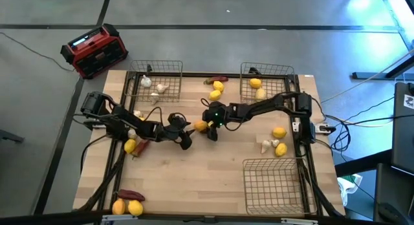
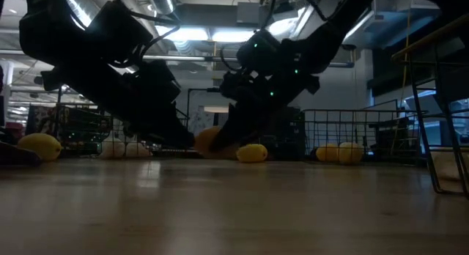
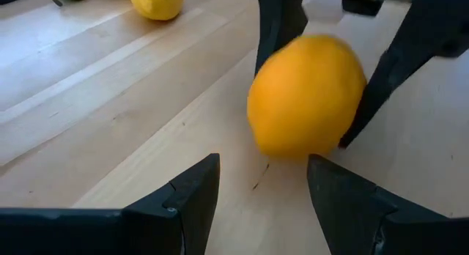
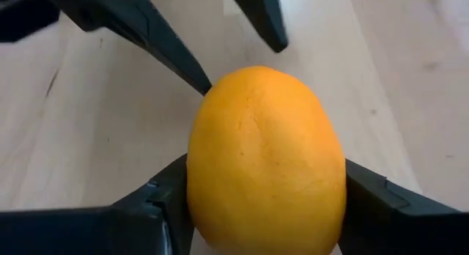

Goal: Sort produce into baskets
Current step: Put the yellow lemon into the top right wire basket

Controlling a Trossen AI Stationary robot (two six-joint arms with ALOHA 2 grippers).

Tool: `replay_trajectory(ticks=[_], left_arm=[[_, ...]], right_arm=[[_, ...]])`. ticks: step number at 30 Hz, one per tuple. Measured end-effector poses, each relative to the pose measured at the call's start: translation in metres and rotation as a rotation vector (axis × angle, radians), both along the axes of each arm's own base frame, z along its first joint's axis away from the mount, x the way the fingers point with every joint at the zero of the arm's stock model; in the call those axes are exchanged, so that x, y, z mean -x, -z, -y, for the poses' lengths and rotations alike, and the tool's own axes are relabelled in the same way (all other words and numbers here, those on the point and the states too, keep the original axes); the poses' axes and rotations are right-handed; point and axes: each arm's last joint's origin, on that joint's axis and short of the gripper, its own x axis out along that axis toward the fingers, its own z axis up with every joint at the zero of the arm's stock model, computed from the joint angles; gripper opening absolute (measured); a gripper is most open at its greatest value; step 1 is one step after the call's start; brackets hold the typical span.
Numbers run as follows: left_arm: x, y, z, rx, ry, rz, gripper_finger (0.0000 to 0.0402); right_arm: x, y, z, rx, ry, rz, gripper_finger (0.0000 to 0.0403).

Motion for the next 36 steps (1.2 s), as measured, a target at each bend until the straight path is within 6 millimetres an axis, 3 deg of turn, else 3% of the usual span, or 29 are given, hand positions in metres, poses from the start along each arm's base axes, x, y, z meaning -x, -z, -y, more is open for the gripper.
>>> replay_trajectory(ticks=[17, 29, 36], left_arm=[[0.0, 0.0, 0.0, 0.002, -0.001, -0.002, 0.0202], [0.0, 0.0, 0.0, 0.003, -0.002, -0.002, 0.0202], [0.0, 0.0, 0.0, 0.014, -0.009, 0.005, 0.0202]], right_arm=[[0.04, -0.079, 0.002, 0.174, 0.059, -0.052, 0.0233], [0.101, -0.149, 0.018, 0.29, 0.204, -0.078, 0.0233], [0.141, -0.173, 0.043, 0.323, 0.334, -0.117, 0.0234]])
